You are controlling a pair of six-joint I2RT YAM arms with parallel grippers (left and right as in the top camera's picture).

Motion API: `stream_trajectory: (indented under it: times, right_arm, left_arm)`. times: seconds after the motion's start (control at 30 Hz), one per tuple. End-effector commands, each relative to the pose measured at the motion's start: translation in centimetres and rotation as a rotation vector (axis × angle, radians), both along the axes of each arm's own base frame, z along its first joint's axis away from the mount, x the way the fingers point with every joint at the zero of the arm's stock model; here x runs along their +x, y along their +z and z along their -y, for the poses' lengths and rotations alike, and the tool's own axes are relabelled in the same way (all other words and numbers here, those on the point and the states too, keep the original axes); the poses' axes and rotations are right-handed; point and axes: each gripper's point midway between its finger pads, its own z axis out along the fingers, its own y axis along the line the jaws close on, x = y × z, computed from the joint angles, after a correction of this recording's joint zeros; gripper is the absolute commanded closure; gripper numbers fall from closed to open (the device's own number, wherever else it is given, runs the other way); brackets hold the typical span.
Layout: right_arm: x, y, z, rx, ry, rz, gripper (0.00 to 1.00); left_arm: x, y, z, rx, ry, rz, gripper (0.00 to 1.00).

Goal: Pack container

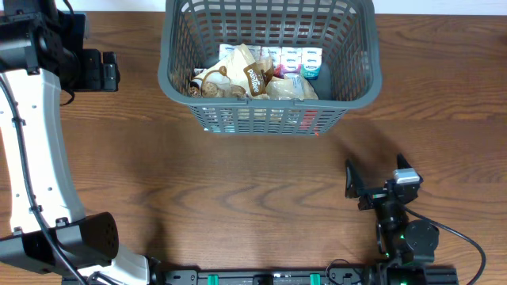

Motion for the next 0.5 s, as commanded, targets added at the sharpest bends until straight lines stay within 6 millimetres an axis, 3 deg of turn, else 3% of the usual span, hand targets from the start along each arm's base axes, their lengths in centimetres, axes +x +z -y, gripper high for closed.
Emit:
stream_trajectory:
  times: [0.0,0.47]
  right_arm:
    - [-0.07,0.03,-0.05,-0.013,0.010,0.006,0.01]
    - [-0.04,0.08,0.16,-0.014,-0.002,0.007,0.01]
  left_arm:
    - [-0.33,1.10,-0.18,0.007,0.011,0.029,0.01]
    - [-0.33,1.10,-0.18,0.007,0.011,0.029,0.01]
